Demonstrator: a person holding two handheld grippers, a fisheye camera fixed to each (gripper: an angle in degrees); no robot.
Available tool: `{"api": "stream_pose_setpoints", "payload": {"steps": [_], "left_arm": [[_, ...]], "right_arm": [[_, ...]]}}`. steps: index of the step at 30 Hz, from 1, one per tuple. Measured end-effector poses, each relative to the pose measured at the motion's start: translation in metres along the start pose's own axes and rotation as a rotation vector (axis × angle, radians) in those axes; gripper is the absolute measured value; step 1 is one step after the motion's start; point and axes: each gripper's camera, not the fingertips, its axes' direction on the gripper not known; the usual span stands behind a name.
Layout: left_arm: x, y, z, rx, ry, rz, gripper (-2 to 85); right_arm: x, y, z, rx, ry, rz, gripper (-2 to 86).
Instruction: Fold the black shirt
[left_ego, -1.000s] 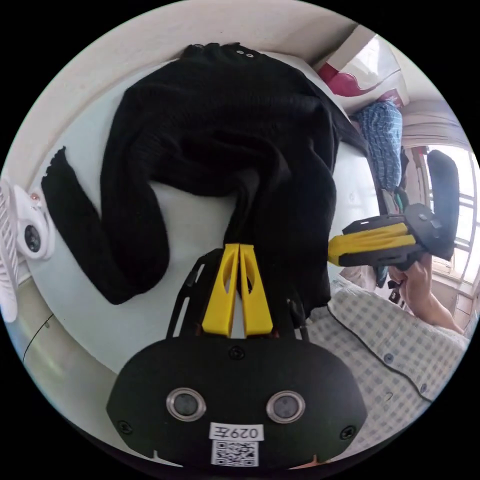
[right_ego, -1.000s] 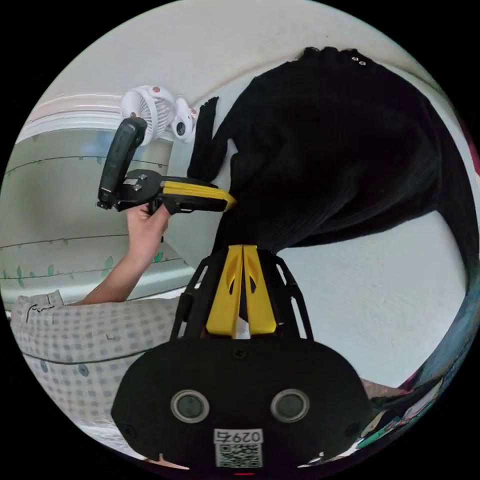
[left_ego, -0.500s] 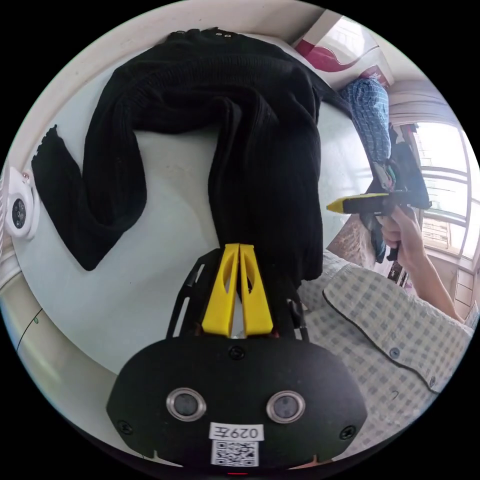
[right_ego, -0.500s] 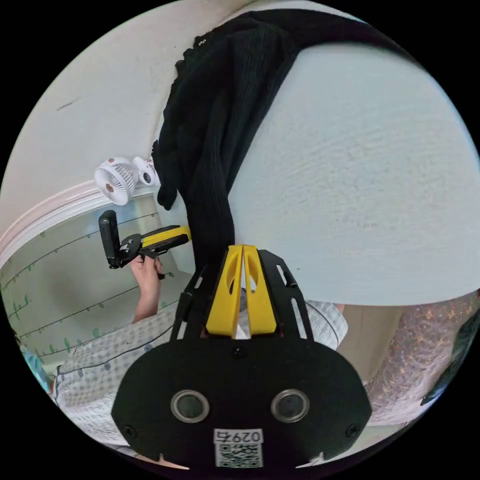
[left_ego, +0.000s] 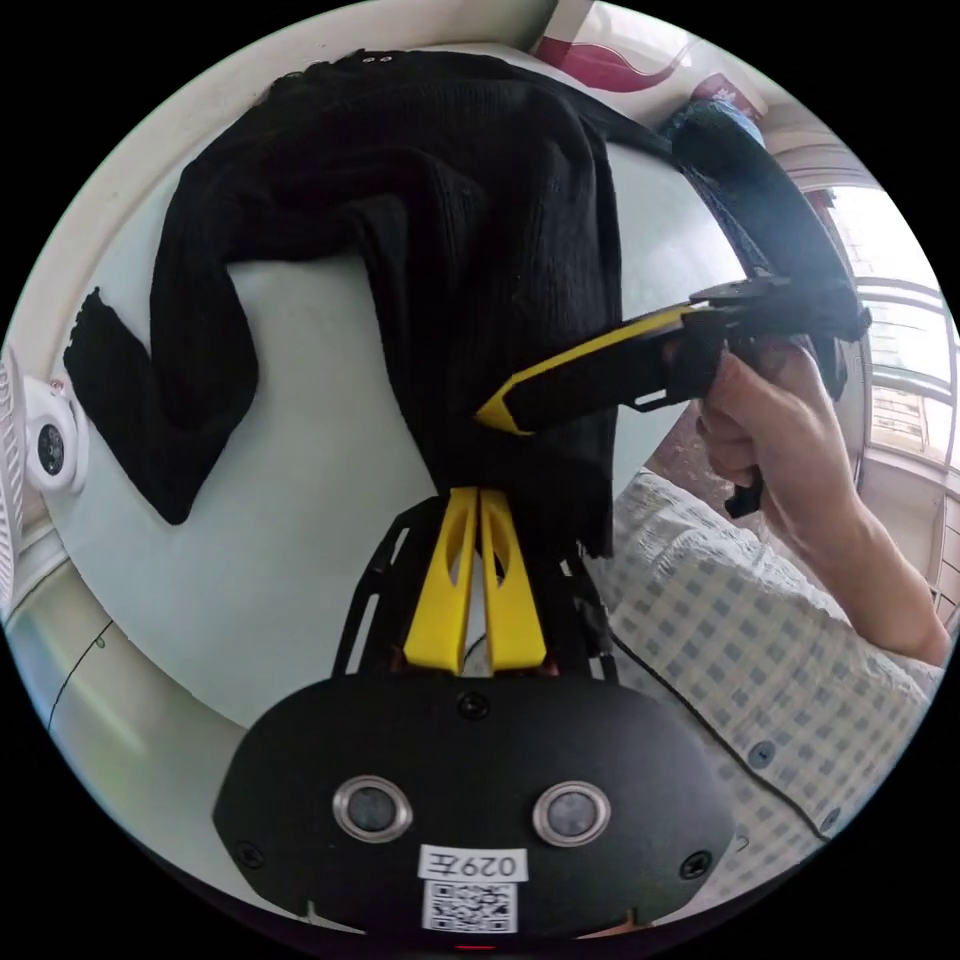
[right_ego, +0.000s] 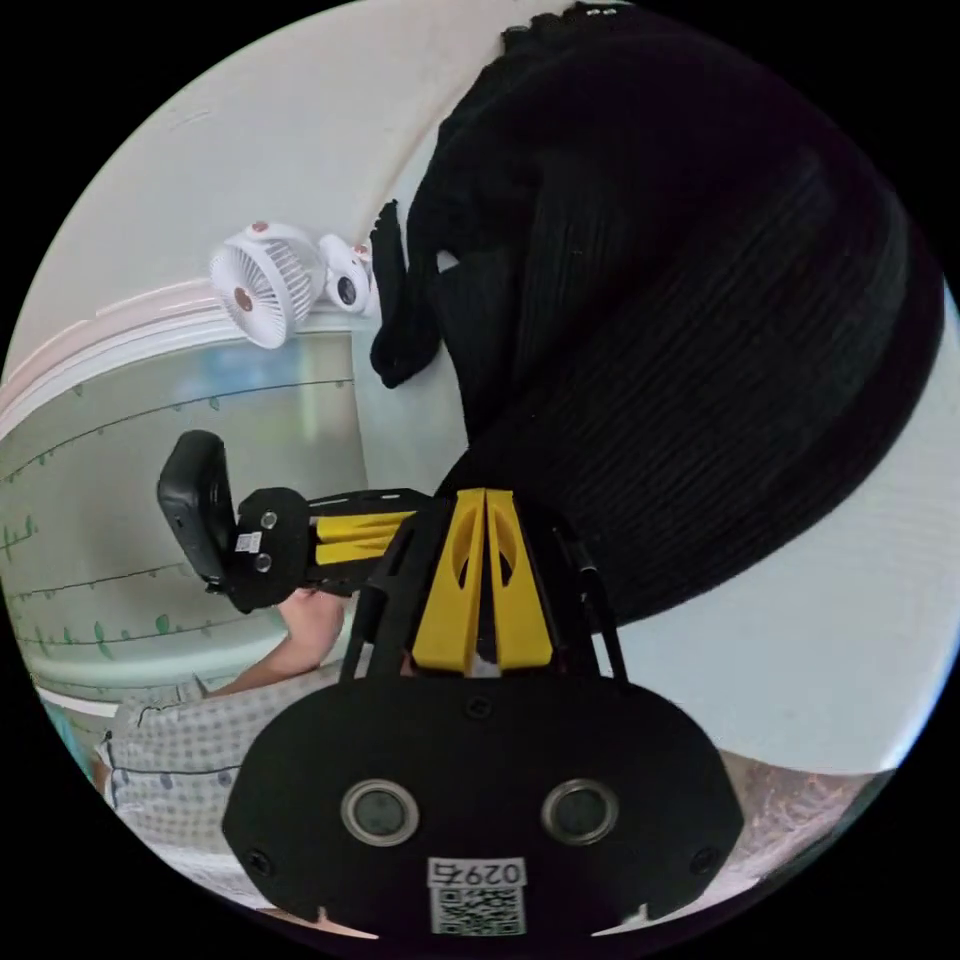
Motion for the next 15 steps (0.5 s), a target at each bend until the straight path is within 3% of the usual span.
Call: {"api": "stream_pose_setpoints", "payload": {"steps": [4, 7, 12, 15], "left_arm": [[0.015, 0.011, 0.002, 0.048, -0.047, 0.005, -1.0], [0.024, 0.012, 0.004, 0.055, -0.071, 0.017, -1.0], [0.036, 0.009, 0.005, 0.041, -0.097, 0.019, -1.0], [0.039, 0.008, 0.006, 0.036, -0.089, 0.006, -1.0]], "right_arm": [[-0.022, 0.041, -0.028, 0.138, 0.015, -0.1, -0.5], [-0.017, 0.078, -0.05, 0.201, 0.154, -0.007, -0.5], [-0.01, 0.095, -0.024, 0.084, 0.092, 0.009, -0.4], [-0.022, 0.095, -0.004, 0.007, 0.201, 0.034, -0.5]]}}
